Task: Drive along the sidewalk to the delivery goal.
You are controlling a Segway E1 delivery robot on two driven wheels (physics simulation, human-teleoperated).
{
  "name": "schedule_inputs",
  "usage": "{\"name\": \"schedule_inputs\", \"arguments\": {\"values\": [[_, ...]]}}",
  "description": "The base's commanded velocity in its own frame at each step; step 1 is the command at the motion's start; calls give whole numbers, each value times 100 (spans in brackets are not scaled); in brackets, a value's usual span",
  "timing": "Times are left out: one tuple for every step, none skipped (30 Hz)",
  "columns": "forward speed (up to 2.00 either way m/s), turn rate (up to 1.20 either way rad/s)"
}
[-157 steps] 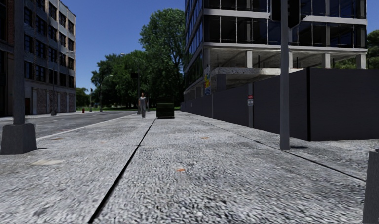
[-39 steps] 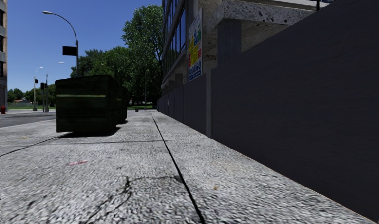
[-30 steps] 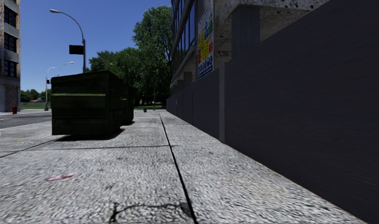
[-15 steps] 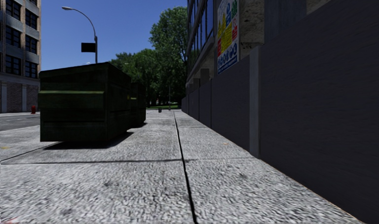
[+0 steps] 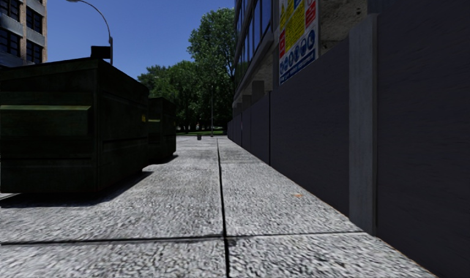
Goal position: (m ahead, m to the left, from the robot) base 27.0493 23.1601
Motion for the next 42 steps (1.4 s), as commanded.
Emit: {"name": "schedule_inputs", "arguments": {"values": [[200, 38], [200, 40], [200, 40], [200, 40], [200, 40], [200, 40], [200, 40], [200, 40], [200, 40], [200, 36], [200, 0], [200, 0], [200, 0], [200, 0], [200, 0], [200, 0], [200, 0], [200, 0], [200, 0], [200, 0], [200, 0], [200, 0], [200, 0], [200, 0], [200, 0], [200, 0], [200, 0], [200, 0], [200, 0], [200, 0], [200, 0], [200, 0], [200, 0], [200, 0], [200, 0], [200, 0], [200, 0], [200, 0], [200, 0], [200, 0], [200, 0], [200, 0]]}}
